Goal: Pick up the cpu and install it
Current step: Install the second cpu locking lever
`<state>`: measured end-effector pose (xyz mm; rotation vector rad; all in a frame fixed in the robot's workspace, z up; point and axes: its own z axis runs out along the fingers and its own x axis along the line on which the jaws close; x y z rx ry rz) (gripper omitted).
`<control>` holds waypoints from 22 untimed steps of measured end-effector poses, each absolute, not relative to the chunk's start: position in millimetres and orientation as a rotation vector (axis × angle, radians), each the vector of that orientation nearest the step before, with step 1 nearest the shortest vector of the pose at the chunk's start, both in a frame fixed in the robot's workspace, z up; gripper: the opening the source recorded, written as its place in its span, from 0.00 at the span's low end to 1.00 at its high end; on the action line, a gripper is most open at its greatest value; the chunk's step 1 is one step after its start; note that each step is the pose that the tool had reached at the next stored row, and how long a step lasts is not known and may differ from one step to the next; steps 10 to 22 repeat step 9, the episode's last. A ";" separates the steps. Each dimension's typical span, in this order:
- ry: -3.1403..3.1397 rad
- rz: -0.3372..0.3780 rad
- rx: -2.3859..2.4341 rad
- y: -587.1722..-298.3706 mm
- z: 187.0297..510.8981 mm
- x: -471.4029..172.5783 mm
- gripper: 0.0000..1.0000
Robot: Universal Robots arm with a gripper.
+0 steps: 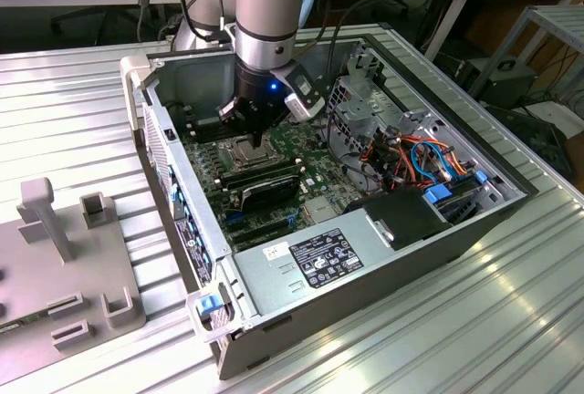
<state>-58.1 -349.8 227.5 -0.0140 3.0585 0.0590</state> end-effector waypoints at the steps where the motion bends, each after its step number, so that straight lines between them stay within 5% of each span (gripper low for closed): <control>1: 3.059 0.059 -0.013 -348.7 227.5 -57.2 0.11; 22: 3.059 0.059 -0.012 -347.4 227.6 -55.9 0.11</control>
